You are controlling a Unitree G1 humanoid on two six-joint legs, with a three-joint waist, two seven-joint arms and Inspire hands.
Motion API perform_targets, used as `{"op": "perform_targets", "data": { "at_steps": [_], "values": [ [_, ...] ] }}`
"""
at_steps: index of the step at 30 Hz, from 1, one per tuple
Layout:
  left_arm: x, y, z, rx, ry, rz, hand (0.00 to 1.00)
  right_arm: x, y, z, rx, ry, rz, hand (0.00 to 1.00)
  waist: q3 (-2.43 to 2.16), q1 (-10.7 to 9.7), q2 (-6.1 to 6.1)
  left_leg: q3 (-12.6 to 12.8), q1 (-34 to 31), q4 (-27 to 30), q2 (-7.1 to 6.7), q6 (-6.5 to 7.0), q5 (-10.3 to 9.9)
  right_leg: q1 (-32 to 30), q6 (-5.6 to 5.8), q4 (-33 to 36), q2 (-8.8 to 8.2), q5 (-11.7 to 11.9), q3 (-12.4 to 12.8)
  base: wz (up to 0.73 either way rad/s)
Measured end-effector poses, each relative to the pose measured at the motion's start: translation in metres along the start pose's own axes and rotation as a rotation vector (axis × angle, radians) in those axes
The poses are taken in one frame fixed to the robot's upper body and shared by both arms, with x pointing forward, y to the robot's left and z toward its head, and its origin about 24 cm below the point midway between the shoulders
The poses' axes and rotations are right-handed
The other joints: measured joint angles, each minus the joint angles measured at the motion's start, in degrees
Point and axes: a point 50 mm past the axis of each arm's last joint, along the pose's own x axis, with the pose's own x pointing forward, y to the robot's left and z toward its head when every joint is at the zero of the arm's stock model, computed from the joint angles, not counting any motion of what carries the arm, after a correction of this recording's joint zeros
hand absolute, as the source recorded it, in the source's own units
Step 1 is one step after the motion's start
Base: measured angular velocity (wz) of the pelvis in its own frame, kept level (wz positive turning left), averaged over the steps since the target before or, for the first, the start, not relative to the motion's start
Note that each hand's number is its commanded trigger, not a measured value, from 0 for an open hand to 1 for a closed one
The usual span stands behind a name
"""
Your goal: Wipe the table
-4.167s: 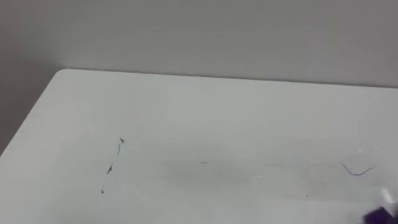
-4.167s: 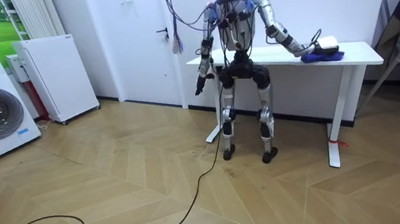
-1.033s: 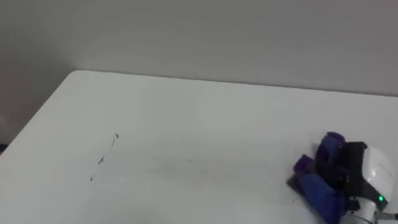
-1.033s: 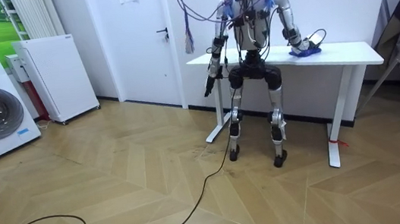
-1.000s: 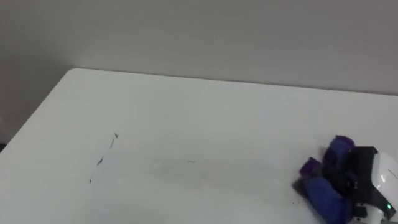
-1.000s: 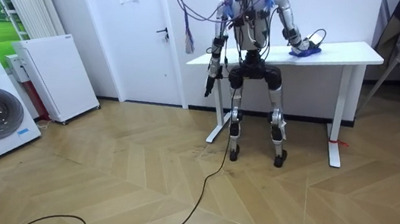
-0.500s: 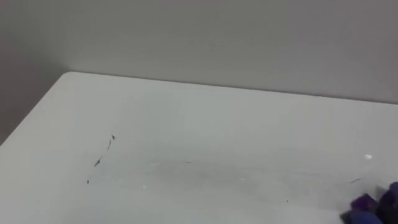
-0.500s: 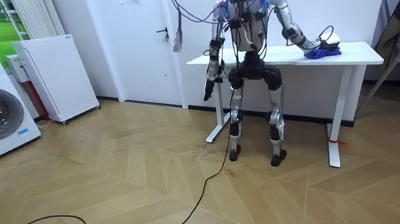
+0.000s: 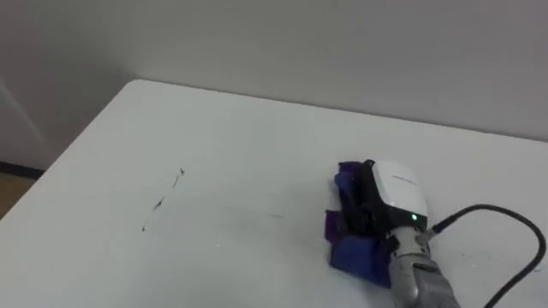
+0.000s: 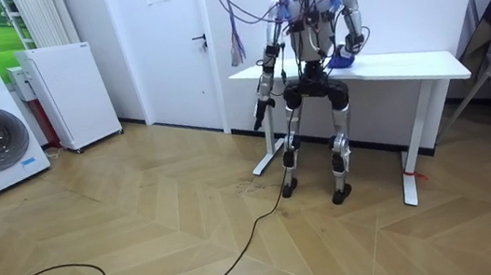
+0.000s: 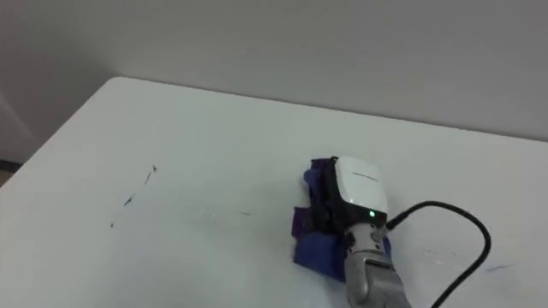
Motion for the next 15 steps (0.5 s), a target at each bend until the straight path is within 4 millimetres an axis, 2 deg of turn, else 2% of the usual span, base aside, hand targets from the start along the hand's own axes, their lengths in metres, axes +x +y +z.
{"op": "perform_targets", "data": {
  "at_steps": [1,4,5,6,8,11,15],
  "values": [
    [0.001,0.002,0.004,0.005,-0.013,0.008,0.0,-0.005,0.003,-0.009,0.006,0.034,-0.014,1.0,-0.12,-0.4,-0.12,-0.1,0.6,0.1,-0.17,0.13,-0.3,1.3,0.63,-1.0,-0.08,0.0,-0.3,0.2],
    [0.002,0.008,0.007,0.016,-0.03,0.031,0.0,-0.026,0.0,-0.046,0.023,0.173,-0.089,1.0,-0.33,-0.9,0.1,-0.2,1.3,0.6,-1.25,0.57,-0.7,2.2,1.31,-1.4,-0.76,-0.4,0.9,0.13],
    [0.001,0.01,0.003,0.029,-0.021,0.035,0.0,-0.037,-0.005,-0.062,0.019,0.224,-0.127,1.0,-0.54,-1.1,0.25,-0.1,1.2,0.7,-1.71,1.03,-0.7,2.2,1.51,-1.4,-1.23,-0.3,1.0,0.0],
    [0.001,0.012,0.002,0.033,-0.018,0.04,0.0,-0.042,-0.007,-0.069,0.017,0.244,-0.144,1.0,-0.73,-1.3,0.45,-0.1,1.2,0.8,-1.94,1.21,-0.6,2.2,1.64,-1.4,-1.45,-0.3,1.1,0.04],
    [0.0,0.021,-0.009,0.047,0.007,0.062,0.0,-0.059,-0.013,-0.092,0.03,0.334,-0.194,1.0,-1.32,-2.0,0.24,0.1,1.1,0.9,-2.72,1.79,-0.8,2.2,2.24,-1.3,-2.27,-0.3,1.1,0.02],
    [0.0,0.031,-0.013,0.017,0.019,0.094,0.0,-0.062,-0.013,-0.103,0.085,0.408,-0.213,1.0,-1.55,-2.3,-0.28,0.1,1.2,1.0,-3.02,2.01,-0.9,2.3,2.31,-1.3,-2.5,-0.3,1.1,0.0],
    [0.0,0.032,-0.006,0.004,-0.003,0.102,0.0,-0.065,-0.013,-0.11,0.151,0.465,-0.224,1.0,-1.49,-2.5,-0.53,-0.1,1.6,1.1,-3.17,2.05,-0.9,3.0,2.46,-1.4,-2.59,-0.4,1.2,0.07]
  ]
}}
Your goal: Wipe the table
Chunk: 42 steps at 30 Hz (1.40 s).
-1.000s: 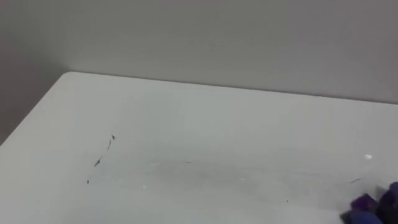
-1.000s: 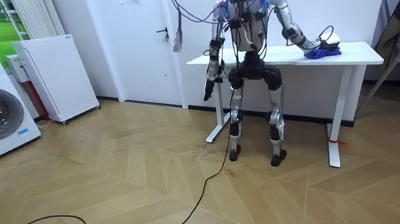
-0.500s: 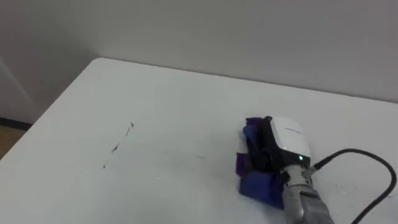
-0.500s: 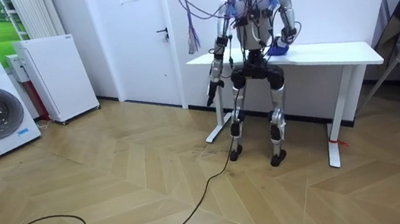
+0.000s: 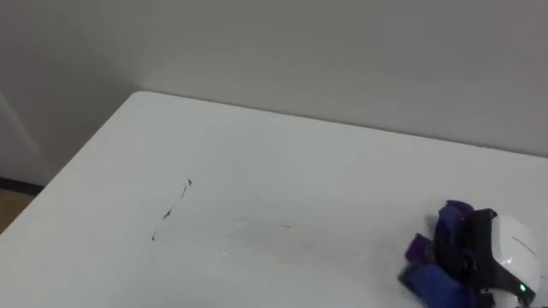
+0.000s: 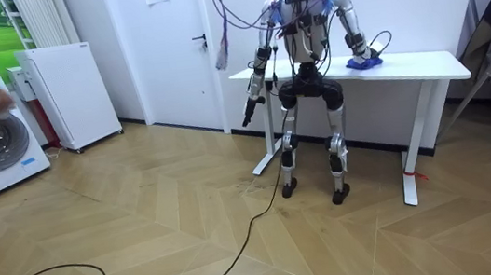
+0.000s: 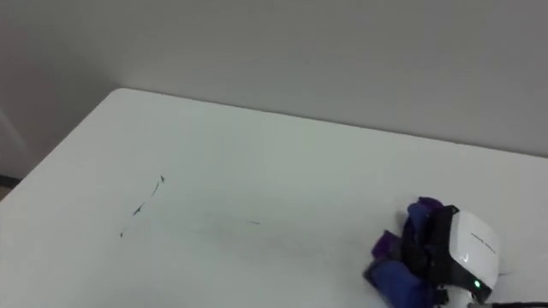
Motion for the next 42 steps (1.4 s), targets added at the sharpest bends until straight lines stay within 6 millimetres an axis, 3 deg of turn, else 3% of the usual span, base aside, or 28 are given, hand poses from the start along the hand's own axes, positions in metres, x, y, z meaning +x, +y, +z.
{"op": "perform_targets", "data": {
  "at_steps": [2,4,7,10,11,15,17,20,28,34,39,42],
  "values": [
    [0.0,0.0,0.001,-0.001,-0.012,0.001,0.0,0.004,-0.003,-0.006,0.048,0.047,0.0,1.0,0.33,-1.1,-0.59,0.0,0.0,0.4,-0.05,0.02,0.0,0.3,-0.08,0.2,-0.15,-0.4,0.0,0.12],
    [0.0,0.002,-0.001,-0.009,-0.017,0.006,0.0,0.007,-0.01,-0.017,0.097,0.113,-0.023,1.0,0.13,-1.6,-0.27,-0.3,-0.4,0.9,-0.16,0.22,-0.2,0.4,-0.08,0.1,-0.17,-0.4,-0.1,0.1],
    [0.0,0.012,-0.008,-0.067,0.0,0.038,0.0,0.008,-0.028,-0.048,0.134,0.25,-0.096,1.0,0.31,-2.3,-1.02,-0.6,-0.7,1.0,-0.49,0.38,-0.2,0.4,0.11,0.0,-0.4,-0.5,-0.1,0.12],
    [-0.002,0.023,-0.024,-0.086,0.037,0.072,0.0,0.007,-0.054,-0.087,0.161,0.415,-0.152,1.0,-0.11,-5.2,-1.97,-0.8,-2.1,2.0,-0.69,0.44,-0.2,0.3,0.35,0.1,-0.6,-0.9,-0.2,0.26],
    [-0.003,0.028,-0.029,-0.106,0.048,0.086,0.0,0.002,-0.066,-0.106,0.181,0.505,-0.186,1.0,-0.46,-5.4,-2.07,-0.8,-2.6,2.7,-0.68,0.66,-0.4,0.0,0.34,0.1,-0.61,-1.0,-0.2,0.14],
    [-0.005,0.038,-0.045,-0.126,0.096,0.109,0.0,-0.027,-0.094,-0.155,0.192,0.755,-0.282,1.0,-0.55,-6.6,-2.87,-0.6,-3.9,4.0,-0.56,0.73,-1.2,-0.5,0.34,0.1,-0.39,-1.0,0.1,0.01],
    [-0.005,0.04,-0.049,-0.145,0.107,0.115,0.0,-0.056,-0.11,-0.18,0.174,0.876,-0.332,1.0,-0.59,-6.9,-3.14,0.1,-4.3,3.8,-0.36,0.74,-1.3,-1.4,0.26,0.1,0.11,-1.0,1.9,-0.16],
    [-0.005,0.039,-0.048,-0.165,0.102,0.099,0.0,-0.076,-0.118,-0.193,0.179,0.951,-0.362,1.0,-0.46,-7.8,-3.4,0.9,-4.2,3.5,0.06,0.61,-1.3,-2.0,-0.11,0.1,0.64,-0.8,3.2,-0.2],
    [-0.001,0.035,-0.029,-0.168,0.021,0.069,0.0,-0.085,-0.116,-0.196,0.157,0.99,-0.358,1.0,-0.33,-8.2,-3.92,2.4,-2.8,2.7,0.38,0.4,-1.4,-2.0,-0.35,0.1,0.97,-0.4,4.7,-0.13],
    [0.0,0.029,-0.024,-0.137,0.006,0.044,0.0,-0.074,-0.102,-0.18,0.068,0.923,-0.33,1.0,0.01,-7.8,-4.06,3.5,-2.1,2.9,1.53,-0.16,-1.8,-1.9,-0.51,0.1,1.87,-0.1,4.8,-0.13],
    [0.0,0.021,-0.02,-0.107,-0.012,0.014,0.0,-0.054,-0.09,-0.151,-0.067,0.703,-0.259,1.0,0.67,-7.5,-3.39,5.2,-1.8,2.4,2.52,-0.67,-1.9,-3.3,-1.07,1.0,2.8,0.1,6.1,-0.29],
    [0.001,0.016,-0.012,-0.088,-0.041,-0.003,0.0,-0.038,-0.072,-0.116,-0.136,0.495,-0.201,1.0,0.88,-6.9,-2.82,5.8,-1.5,1.8,2.96,-0.93,-2.0,-4.0,-1.38,1.1,3.18,0.6,6.1,-0.28]
  ]
}}
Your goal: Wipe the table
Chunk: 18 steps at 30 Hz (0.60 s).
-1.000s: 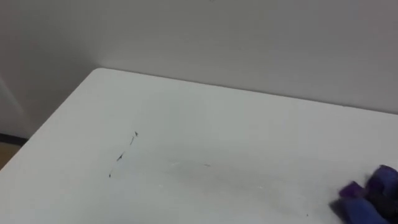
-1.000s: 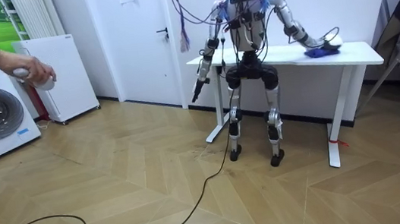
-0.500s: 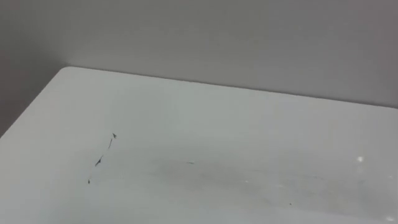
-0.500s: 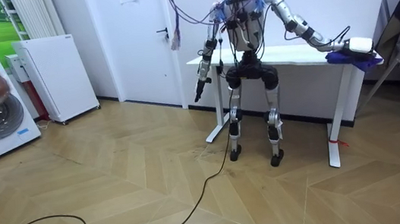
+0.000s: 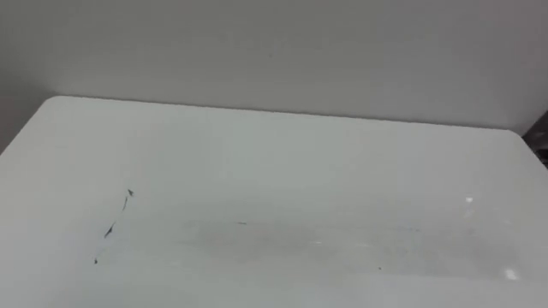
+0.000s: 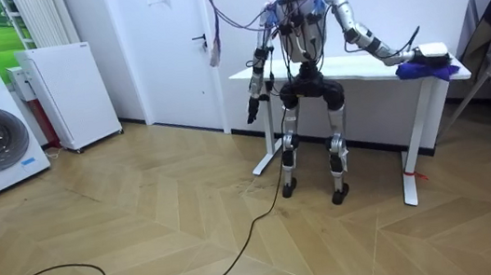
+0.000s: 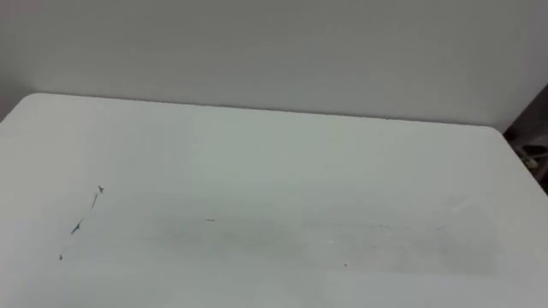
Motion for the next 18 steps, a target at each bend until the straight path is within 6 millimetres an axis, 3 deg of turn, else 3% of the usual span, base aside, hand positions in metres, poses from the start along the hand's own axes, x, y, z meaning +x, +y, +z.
{"op": "perform_targets", "data": {
  "at_steps": [4,8,13,18],
  "values": [
    [0.001,-0.018,0.016,0.058,-0.053,-0.056,0.0,-0.012,0.012,0.054,-0.052,-0.305,0.034,1.0,0.72,1.3,1.32,-0.2,-0.1,-0.3,0.23,-0.17,0.0,-0.1,-0.18,-0.1,0.36,0.2,0.1,-0.03],
    [0.001,-0.03,0.023,0.085,-0.075,-0.09,0.0,-0.032,0.03,0.102,-0.071,-0.554,0.108,1.0,0.72,3.6,1.66,-0.4,0.4,-1.0,0.19,-0.42,0.5,0.0,-0.3,-0.2,0.46,0.0,0.0,0.03],
    [0.001,-0.034,0.025,0.097,-0.069,-0.1,0.0,-0.045,0.04,0.137,-0.087,-0.685,0.16,1.0,0.68,5.9,1.72,-0.5,0.5,-1.0,0.15,-0.4,0.5,0.1,-0.33,-0.1,0.46,0.1,0.0,0.0],
    [0.001,-0.038,0.025,0.092,-0.053,-0.107,0.0,-0.051,0.044,0.148,-0.072,-0.715,0.189,1.0,0.47,6.5,2.06,-0.6,0.5,-1.0,0.1,-0.4,0.5,0.2,-0.33,-0.1,0.46,0.1,0.0,0.0]
  ]
}}
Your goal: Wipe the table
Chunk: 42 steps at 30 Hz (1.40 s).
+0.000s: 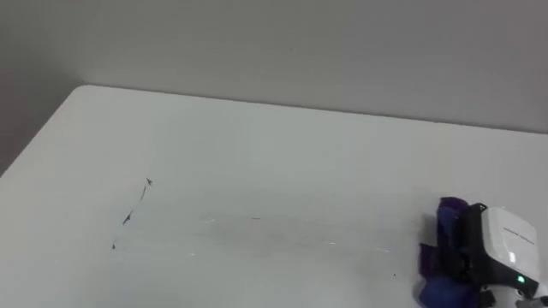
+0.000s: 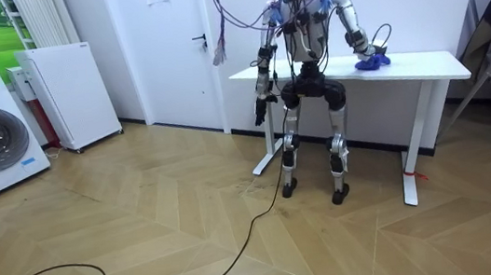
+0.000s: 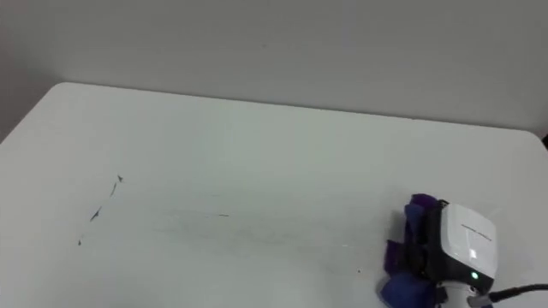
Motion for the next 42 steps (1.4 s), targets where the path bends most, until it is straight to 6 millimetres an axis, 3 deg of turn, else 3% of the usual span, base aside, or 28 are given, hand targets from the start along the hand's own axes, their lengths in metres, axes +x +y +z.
{"op": "perform_targets", "data": {
  "at_steps": [1,3,4,14,18,24,27,33,38,42],
  "values": [
    [0.0,-0.001,0.001,-0.001,-0.002,-0.002,0.0,0.001,-0.001,0.001,0.0,-0.003,-0.003,1.0,-0.03,0.0,0.05,0.0,0.0,0.0,0.01,0.0,0.0,0.0,0.0,0.0,0.0,0.0,0.0,0.0],
    [0.0,-0.002,0.001,-0.003,-0.001,-0.005,0.0,0.0,0.0,0.0,-0.001,-0.001,-0.001,0.29,-0.06,0.0,0.1,0.0,0.0,0.0,0.01,0.0,0.0,0.1,0.0,0.0,0.0,0.0,0.0,0.0],
    [0.0,-0.002,0.0,-0.003,0.002,-0.006,0.0,-0.001,0.0,-0.001,-0.003,0.001,0.002,0.0,-0.07,0.0,0.12,-0.1,0.1,0.0,0.01,0.0,0.0,0.1,0.0,0.0,0.0,0.0,-0.1,0.0],
    [0.0,-0.002,-0.002,-0.002,0.021,0.002,0.0,-0.003,0.002,-0.021,-0.002,0.108,0.011,0.0,-0.16,-1.3,0.44,-1.1,1.0,0.0,-0.12,-0.01,0.1,1.8,0.16,-0.2,0.01,-0.2,-0.4,0.05],
    [0.0,-0.004,0.001,-0.006,0.012,-0.001,0.0,-0.002,-0.001,-0.021,0.048,0.126,-0.009,0.0,-0.19,-1.4,0.74,-1.3,1.0,0.0,-0.16,-0.02,0.1,1.7,0.13,-0.1,-0.03,-0.3,-0.6,0.02],
    [0.0,-0.002,0.002,-0.05,0.007,0.002,0.0,0.001,-0.011,-0.015,0.145,0.115,-0.063,0.0,-0.15,-3.2,0.69,-1.5,0.8,0.0,-0.25,-0.03,0.2,1.5,0.11,0.2,-0.14,-0.5,-0.8,0.02],
    [0.001,0.003,0.005,-0.089,-0.002,0.009,0.0,0.007,-0.025,-0.011,0.178,0.088,-0.126,0.0,-0.24,-4.6,0.5,-1.1,0.6,-0.1,-0.25,-0.02,0.2,0.8,0.11,0.5,-0.12,-0.6,-0.4,-0.08],
    [0.002,0.009,0.007,-0.171,-0.006,0.007,0.0,0.024,-0.077,-0.007,0.222,0.047,-0.356,0.0,-0.3,-6.3,-0.36,-1.1,0.5,-2.0,-0.67,0.1,1.3,-0.3,0.21,1.0,-0.4,-0.7,-0.3,0.0],
    [0.001,0.016,0.003,-0.25,-0.01,0.024,0.0,0.027,-0.113,-0.018,0.251,0.077,-0.543,0.0,-0.1,-6.9,-1.44,-1.0,0.6,-2.0,-0.69,0.09,1.3,-0.2,0.2,1.0,-0.41,-0.7,-0.2,0.0],
    [0.0,0.018,-0.003,-0.271,0.006,0.018,0.0,0.026,-0.128,-0.033,0.274,0.136,-0.625,0.0,-0.04,-7.7,-1.85,-1.0,0.6,-2.0,-0.69,0.09,1.3,-0.3,0.21,0.9,-0.41,-0.7,-0.1,0.0]
  ]
}}
